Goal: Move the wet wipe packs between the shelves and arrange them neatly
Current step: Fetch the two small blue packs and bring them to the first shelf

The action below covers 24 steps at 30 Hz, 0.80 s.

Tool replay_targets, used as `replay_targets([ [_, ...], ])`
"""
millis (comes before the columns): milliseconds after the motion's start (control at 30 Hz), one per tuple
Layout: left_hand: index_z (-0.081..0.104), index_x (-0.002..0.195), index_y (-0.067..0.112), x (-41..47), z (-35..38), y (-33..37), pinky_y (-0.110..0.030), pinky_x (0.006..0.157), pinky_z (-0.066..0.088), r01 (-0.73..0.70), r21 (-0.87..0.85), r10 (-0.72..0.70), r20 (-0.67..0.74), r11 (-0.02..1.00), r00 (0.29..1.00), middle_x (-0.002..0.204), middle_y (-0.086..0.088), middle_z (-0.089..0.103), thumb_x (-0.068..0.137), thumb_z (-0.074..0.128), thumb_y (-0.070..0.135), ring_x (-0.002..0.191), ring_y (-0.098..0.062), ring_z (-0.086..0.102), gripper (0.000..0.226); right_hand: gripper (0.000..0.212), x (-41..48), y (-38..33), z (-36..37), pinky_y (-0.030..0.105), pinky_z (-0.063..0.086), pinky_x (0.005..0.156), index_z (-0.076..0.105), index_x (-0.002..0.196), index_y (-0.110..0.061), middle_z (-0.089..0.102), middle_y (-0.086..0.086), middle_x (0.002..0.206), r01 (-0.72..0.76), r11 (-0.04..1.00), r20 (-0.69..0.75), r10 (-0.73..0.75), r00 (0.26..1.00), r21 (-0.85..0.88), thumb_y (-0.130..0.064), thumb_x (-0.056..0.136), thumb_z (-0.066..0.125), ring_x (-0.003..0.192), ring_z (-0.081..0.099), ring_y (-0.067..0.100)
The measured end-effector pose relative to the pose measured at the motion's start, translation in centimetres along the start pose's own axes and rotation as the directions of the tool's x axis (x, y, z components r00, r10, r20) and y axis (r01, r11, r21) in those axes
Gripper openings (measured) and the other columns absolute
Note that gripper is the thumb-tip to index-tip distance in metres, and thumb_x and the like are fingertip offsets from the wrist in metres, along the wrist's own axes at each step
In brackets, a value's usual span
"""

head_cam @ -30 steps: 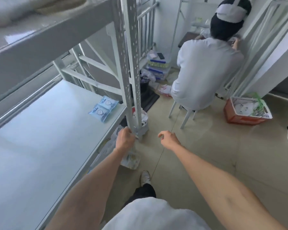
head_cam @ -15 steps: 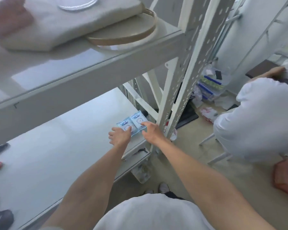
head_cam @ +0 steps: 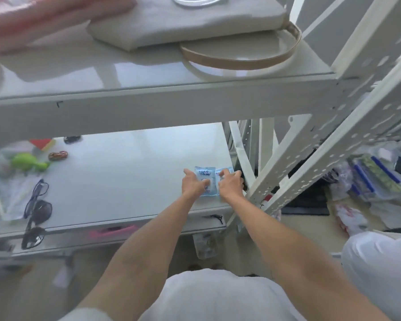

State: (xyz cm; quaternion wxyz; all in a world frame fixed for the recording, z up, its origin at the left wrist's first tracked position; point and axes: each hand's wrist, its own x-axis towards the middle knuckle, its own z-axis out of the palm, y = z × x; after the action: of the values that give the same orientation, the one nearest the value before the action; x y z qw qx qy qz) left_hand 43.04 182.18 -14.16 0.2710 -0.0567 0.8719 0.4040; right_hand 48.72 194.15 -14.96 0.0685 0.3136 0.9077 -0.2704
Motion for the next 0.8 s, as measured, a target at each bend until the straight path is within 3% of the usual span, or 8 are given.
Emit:
replay_targets([
  [100, 0.036, 0.121, 0.004, -1.9, -0.7, -1.0, -0.035, 0.078, 0.049, 0.049, -0.102, -0.051, -0.019, 0.994, 0.999, 0.11, -0.009, 0.053, 0.09, 0.076, 0.018, 0.096, -0.025, 0.057, 0.052, 0.032, -0.5, -0.9, 0.6, 0.042, 0.041, 0.102, 0.053, 0.128, -0.016, 0.042, 0.018, 0.13, 0.061, 0.997, 0.01, -0.061, 0.998, -0.039, -0.011, 0.097, 0.058, 0.12, 0.044, 0.038],
  [300, 0.058, 0.125, 0.003, -4.8, -3.7, -6.1, -0.036, 0.093, 0.055, 0.13, -0.185, -0.167, -0.2, 0.974, 0.966, 0.12, -0.01, 0.07, 0.086, 0.079, 0.026, 0.111, -0.027, 0.068, 0.049, 0.09, -1.8, -4.0, 1.7, 0.045, 0.044, 0.105, 0.024, 0.149, -0.003, 0.053, 0.023, 0.14, -0.108, 0.993, 0.239, 0.096, 0.966, 0.039, -0.025, 0.083, 0.082, 0.129, 0.054, 0.039],
  [400, 0.054, 0.125, 0.006, -6.9, -5.5, -9.6, -0.039, 0.097, 0.055, 0.177, -0.294, -0.258, -0.264, 0.939, 0.929, 0.123, -0.01, 0.068, 0.09, 0.074, 0.024, 0.113, -0.029, 0.067, 0.044, 0.077, -2.7, -5.4, 3.0, 0.038, 0.05, 0.097, 0.037, 0.138, 0.002, 0.056, 0.019, 0.136, -0.144, 0.97, 0.358, 0.066, 0.931, 0.198, -0.024, 0.082, 0.082, 0.123, 0.06, 0.035],
  [467, 0.049, 0.123, 0.007, -8.5, -6.7, -11.9, -0.042, 0.098, 0.055, 0.169, -0.378, -0.293, -0.298, 0.91, 0.909, 0.126, -0.013, 0.066, 0.092, 0.072, 0.021, 0.113, -0.029, 0.066, 0.041, 0.06, -3.6, -6.2, 4.4, 0.035, 0.054, 0.083, 0.052, 0.126, 0.002, 0.064, 0.017, 0.125, -0.14, 0.956, 0.383, 0.032, 0.923, 0.259, -0.022, 0.08, 0.081, 0.107, 0.066, 0.032],
  [567, 0.045, 0.13, 0.003, -11.1, -8.7, -15.0, -0.033, 0.087, 0.049, 0.15, -0.499, -0.351, -0.339, 0.853, 0.873, 0.121, -0.007, 0.06, 0.098, 0.067, 0.016, 0.106, -0.023, 0.061, 0.041, 0.027, -5.7, -8.7, 6.2, 0.036, 0.057, 0.072, 0.07, 0.093, -0.002, 0.074, 0.018, 0.099, -0.099, 0.918, 0.45, -0.093, 0.888, 0.384, -0.02, 0.075, 0.081, 0.084, 0.07, 0.03],
  [633, 0.047, 0.129, 0.003, -12.7, -10.2, -17.3, -0.031, 0.082, 0.046, 0.151, -0.556, -0.415, -0.386, 0.817, 0.824, 0.115, -0.005, 0.06, 0.099, 0.065, 0.016, 0.101, -0.023, 0.059, 0.037, 0.016, -7.7, -11.3, 7.3, 0.044, 0.06, 0.079, 0.07, 0.075, -0.005, 0.074, 0.019, 0.089, -0.14, 0.871, 0.583, -0.19, 0.79, 0.472, -0.011, 0.072, 0.084, 0.081, 0.072, 0.031],
  [700, 0.051, 0.119, 0.008, -14.1, -11.7, -19.7, -0.033, 0.082, 0.049, 0.137, -0.605, -0.465, -0.427, 0.784, 0.775, 0.111, -0.006, 0.062, 0.098, 0.065, 0.018, 0.098, -0.024, 0.06, 0.027, 0.014, -10.2, -14.1, 8.7, 0.05, 0.06, 0.081, 0.071, 0.074, -0.004, 0.07, 0.02, 0.088, -0.128, 0.855, 0.689, -0.307, 0.657, 0.503, -0.007, 0.071, 0.084, 0.083, 0.07, 0.034],
  [800, 0.051, 0.107, 0.012, -16.2, -14.4, -23.1, -0.04, 0.086, 0.055, 0.088, -0.682, -0.526, -0.468, 0.726, 0.71, 0.105, -0.006, 0.062, 0.095, 0.066, 0.017, 0.093, -0.023, 0.06, 0.02, 0.006, -14.7, -18.1, 10.8, 0.036, 0.06, 0.061, 0.072, 0.085, -0.003, 0.07, 0.019, 0.086, -0.036, 0.868, 0.756, -0.41, 0.51, 0.495, -0.003, 0.082, 0.077, 0.071, 0.071, 0.03],
])
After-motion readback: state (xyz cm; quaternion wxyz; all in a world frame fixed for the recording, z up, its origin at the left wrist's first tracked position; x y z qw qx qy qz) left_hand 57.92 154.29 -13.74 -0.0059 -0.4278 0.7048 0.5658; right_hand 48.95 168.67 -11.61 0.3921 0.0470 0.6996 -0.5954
